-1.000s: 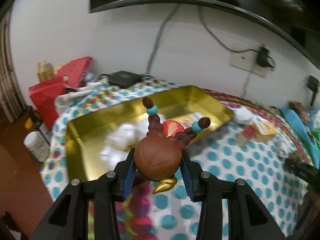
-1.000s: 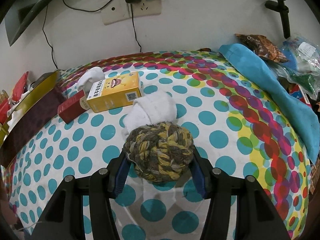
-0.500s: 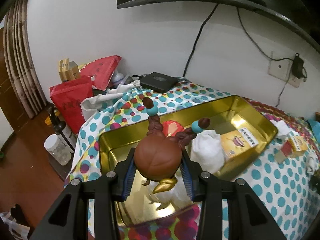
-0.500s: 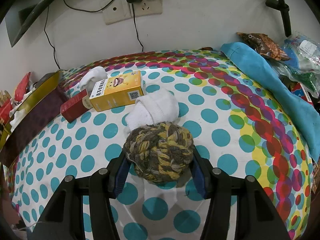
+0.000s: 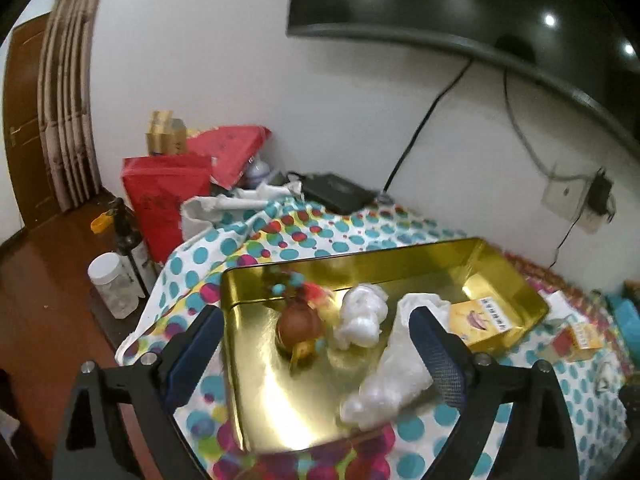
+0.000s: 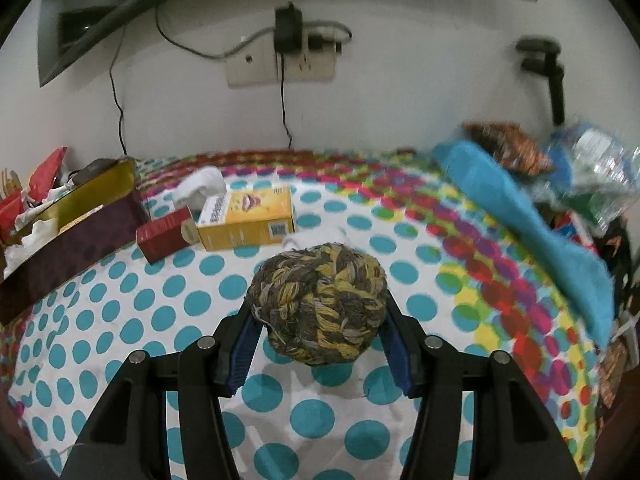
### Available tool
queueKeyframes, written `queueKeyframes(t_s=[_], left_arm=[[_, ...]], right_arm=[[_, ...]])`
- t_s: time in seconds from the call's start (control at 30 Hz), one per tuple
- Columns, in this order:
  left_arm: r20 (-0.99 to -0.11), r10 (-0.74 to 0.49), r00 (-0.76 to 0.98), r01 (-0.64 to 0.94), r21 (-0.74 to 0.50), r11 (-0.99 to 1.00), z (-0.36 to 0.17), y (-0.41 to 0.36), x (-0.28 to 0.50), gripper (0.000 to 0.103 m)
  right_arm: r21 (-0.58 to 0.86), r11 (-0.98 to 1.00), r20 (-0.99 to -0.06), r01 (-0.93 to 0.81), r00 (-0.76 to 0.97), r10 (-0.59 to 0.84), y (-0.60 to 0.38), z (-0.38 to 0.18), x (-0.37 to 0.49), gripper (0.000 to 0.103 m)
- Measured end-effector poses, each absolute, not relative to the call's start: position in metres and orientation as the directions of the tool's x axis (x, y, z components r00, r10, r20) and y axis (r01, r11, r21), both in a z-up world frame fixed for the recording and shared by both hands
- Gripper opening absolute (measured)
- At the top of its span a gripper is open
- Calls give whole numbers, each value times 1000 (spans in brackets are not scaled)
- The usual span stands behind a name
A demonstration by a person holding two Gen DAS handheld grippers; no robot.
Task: Organize objects
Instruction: 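Carry the toy figure into the gold tin and open left tool while right holds the rope ball, then carry the braided rope ball into the gold tin and open the right tool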
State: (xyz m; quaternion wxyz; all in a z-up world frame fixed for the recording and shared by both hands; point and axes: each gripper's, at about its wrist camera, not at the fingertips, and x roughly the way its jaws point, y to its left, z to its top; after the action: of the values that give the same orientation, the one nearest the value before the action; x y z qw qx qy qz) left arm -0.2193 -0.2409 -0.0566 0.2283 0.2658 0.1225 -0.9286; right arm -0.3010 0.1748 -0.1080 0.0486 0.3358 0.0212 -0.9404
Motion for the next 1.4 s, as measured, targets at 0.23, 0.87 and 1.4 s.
queueKeyframes(t_s=[0.23, 0.87, 1.4], left_arm=[[-588, -287, -756, 452, -151, -879, -66, -226, -195, 96], [-602, -216, -769, 306, -50, -951, 13, -156, -165, 96], [-595, -153, -789, 267, -108, -958, 39, -152, -147, 96]], right_arm=[[-45, -991, -621, 123, -781, -69, 151, -98, -301, 53], [-26, -922, -643, 386, -713, -280, -89, -64, -355, 53], [-44, -904, -706, 426, -653, -274, -175, -81, -367, 54]])
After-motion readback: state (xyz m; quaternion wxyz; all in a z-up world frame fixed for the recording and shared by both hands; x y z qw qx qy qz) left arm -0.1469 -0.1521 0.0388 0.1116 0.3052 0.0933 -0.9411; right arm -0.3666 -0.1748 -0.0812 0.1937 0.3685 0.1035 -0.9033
